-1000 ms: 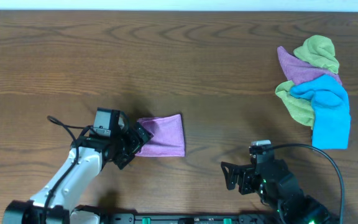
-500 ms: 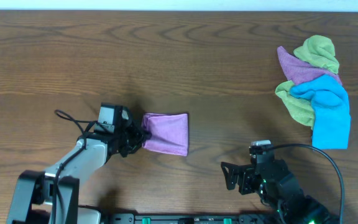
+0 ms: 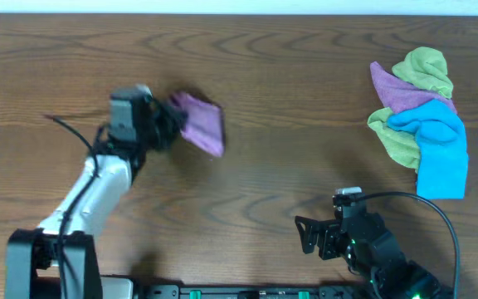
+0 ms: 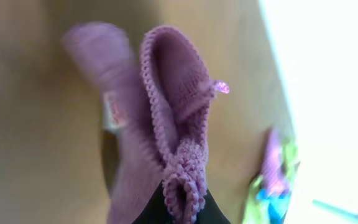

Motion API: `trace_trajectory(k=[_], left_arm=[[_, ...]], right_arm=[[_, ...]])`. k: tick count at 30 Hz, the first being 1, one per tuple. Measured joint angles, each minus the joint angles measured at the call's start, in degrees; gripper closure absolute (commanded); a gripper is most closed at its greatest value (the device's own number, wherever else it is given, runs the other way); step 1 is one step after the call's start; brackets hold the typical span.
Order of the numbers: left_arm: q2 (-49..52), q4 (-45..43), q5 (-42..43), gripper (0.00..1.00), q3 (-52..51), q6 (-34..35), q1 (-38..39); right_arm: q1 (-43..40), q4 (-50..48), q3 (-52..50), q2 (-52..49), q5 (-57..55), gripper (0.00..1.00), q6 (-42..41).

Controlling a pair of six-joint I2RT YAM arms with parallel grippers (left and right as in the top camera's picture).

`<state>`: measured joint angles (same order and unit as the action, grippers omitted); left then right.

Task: Fold the cloth
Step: 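Lift the folded purple cloth with the left gripper and carry it to the far left, then lower the purple cloth onto the table's far left and open the left gripper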

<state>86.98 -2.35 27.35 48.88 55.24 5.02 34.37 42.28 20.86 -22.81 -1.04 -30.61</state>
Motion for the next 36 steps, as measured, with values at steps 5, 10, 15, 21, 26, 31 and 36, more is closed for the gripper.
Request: trace_trajectory(k=[5,10,15,21,26,31,36], left_arm=[[0.0,3.5,-9.8,0.94,10.3,0.3,-2.6],[0.6,1.0,-19.0,0.94,12.3,0.3,-4.3],[7.1,-7.1,-23.5,0.94,13.7,0.3,-5.7],[19.6,-13.1,-25.0,0.94,18.3,0.5,-6.7],[28.0,-13.7,-25.2,0.94,27.1,0.4,-8.0],[31.5,-13.9,-25.2,0.94,32.6,0.4,-9.5],[31.6,-7.0,-26.1,0.94,33.0,0.4,-10.1]], right_arm=[[0.0,0.0,0.0,0.0,0.0,0.01,0.0],[0.0,0.0,0.0,0.0,0.0,0.01,0.0],[0.0,0.0,0.0,0.0,0.0,0.01,0.0],[0.0,0.0,0.0,0.0,0.0,0.01,0.0],[0.0,0.0,0.0,0.0,0.0,0.01,0.0],[0.0,0.0,0.0,0.0,0.0,0.01,0.0],[0.0,0.0,0.0,0.0,0.0,0.01,0.0]])
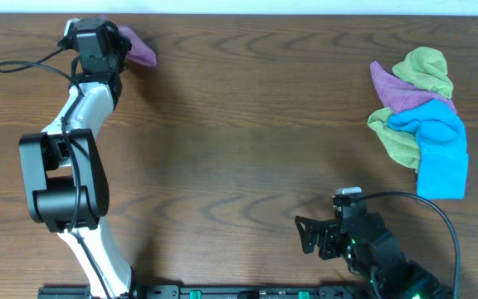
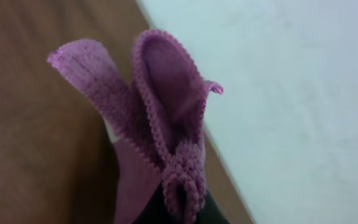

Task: Fold the cloth
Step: 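Lower the purple cloth onto the table's far left and open the left gripper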

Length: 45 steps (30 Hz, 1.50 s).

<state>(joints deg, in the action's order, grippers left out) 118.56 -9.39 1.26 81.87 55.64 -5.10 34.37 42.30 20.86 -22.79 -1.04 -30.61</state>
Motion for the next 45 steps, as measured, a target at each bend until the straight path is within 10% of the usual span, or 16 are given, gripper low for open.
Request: trace_trajectory(k=[9,29,35,39,45], left_arm=[[0.1,12.3,-1.7,0.93,0.1,0.0,0.0],[-0.5,37.7,-1.3,0.55,0.2,-8.9,-2.0],[-4.2,42.4,-1.3,0.37,0.2,-14.2,-4.6],[-11.6,43.7,-1.3,0.05,0.2,-18.0,-5.4],[-20.3,49.9,-1.1,0.05,0.2,-19.7,-5.5]], right_arm=[[0.0,0.0,0.0,0.0,0.0,0.01,0.0],[0.0,0.0,0.0,0.0,0.0,0.01,0.0],[0.0,0.0,0.0,0.0,0.0,0.01,0.0],[0.0,0.0,0.0,0.0,0.0,0.01,0.0],[0.0,0.0,0.0,0.0,0.0,0.01,0.0]])
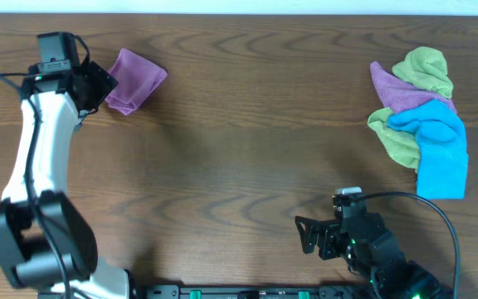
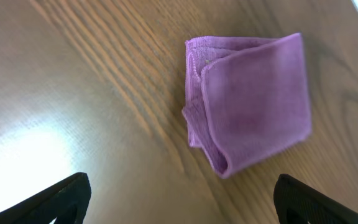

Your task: Fold the cloth

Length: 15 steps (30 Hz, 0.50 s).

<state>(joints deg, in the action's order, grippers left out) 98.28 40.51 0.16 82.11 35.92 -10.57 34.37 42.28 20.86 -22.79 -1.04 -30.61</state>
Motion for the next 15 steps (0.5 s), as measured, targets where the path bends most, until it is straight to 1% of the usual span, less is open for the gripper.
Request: trace_trajectory(k=[4,15], left_arm=[[-4.6,1.6,1.9,0.05,0.0,-0.3,0.0],[-17.9,1.8,15.6,0.05,0.0,-0.5,0.0]], right_arm=[[0.0,0.0,0.0,0.0,0.0,0.01,0.0],[0.0,0.0,0.0,0.0,0.0,0.01,0.0]])
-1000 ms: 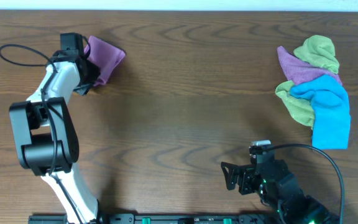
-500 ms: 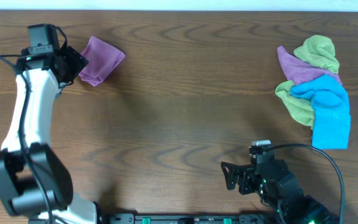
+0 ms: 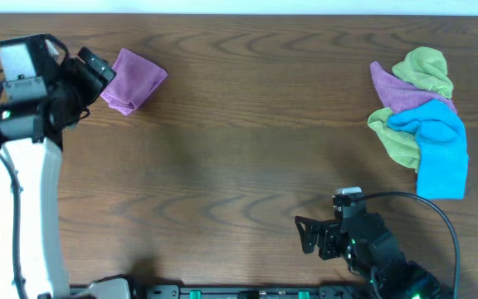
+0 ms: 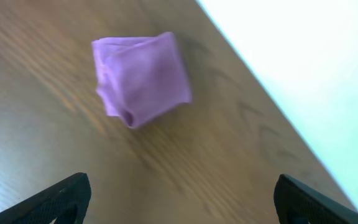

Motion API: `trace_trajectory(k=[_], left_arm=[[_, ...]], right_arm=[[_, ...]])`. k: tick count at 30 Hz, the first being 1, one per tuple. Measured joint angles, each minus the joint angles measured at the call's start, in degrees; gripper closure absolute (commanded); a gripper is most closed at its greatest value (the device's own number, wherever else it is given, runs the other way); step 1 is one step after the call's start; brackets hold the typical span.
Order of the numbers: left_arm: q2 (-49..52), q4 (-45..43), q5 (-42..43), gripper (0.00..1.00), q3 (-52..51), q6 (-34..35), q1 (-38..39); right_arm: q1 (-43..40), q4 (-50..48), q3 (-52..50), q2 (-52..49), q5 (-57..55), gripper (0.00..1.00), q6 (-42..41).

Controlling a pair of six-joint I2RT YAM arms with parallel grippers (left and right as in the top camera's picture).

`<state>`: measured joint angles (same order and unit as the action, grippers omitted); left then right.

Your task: Fold the cloth

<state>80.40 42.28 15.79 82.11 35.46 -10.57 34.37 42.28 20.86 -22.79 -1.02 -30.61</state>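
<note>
A purple cloth [image 3: 133, 80], folded into a small square, lies on the wooden table [image 3: 247, 149] near its far left corner. In the left wrist view the same cloth [image 4: 140, 77] lies flat with its layered edges to the left. My left gripper [image 3: 88, 70] hangs just left of the cloth, open and holding nothing; its two black fingertips [image 4: 61, 199] show wide apart at the bottom corners of the wrist view. My right gripper [image 3: 315, 237] rests low at the front right, far from the cloth; its jaws cannot be read.
A heap of crumpled cloths, green, purple and blue [image 3: 421, 116], sits at the far right of the table. The table's back edge runs just behind the folded cloth, meeting a white wall [image 4: 303, 68].
My left gripper has drawn back from the folded purple cloth and sits a little farther left and higher. The cloth lies where it was. The right arm has not moved.
My left gripper was shut on the bunched purple cloth, held above the left middle of the table. Then it held the cloth at the far left back edge. Later the cloth lay folded on the table with the gripper open beside it, and now the gripper is farther back.
</note>
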Motion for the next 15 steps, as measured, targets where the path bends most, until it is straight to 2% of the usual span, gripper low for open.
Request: trace_trajectory(k=[6,15], left_arm=[[-7.0,1.4,1.8,0.05,0.0,-0.3,-0.2],[-21.2,6.8,1.9,0.05,0.0,-7.0,-0.3]], right_arm=[[0.0,0.0,0.0,0.0,0.0,0.01,0.0],[0.0,0.0,0.0,0.0,0.0,0.01,0.0]])
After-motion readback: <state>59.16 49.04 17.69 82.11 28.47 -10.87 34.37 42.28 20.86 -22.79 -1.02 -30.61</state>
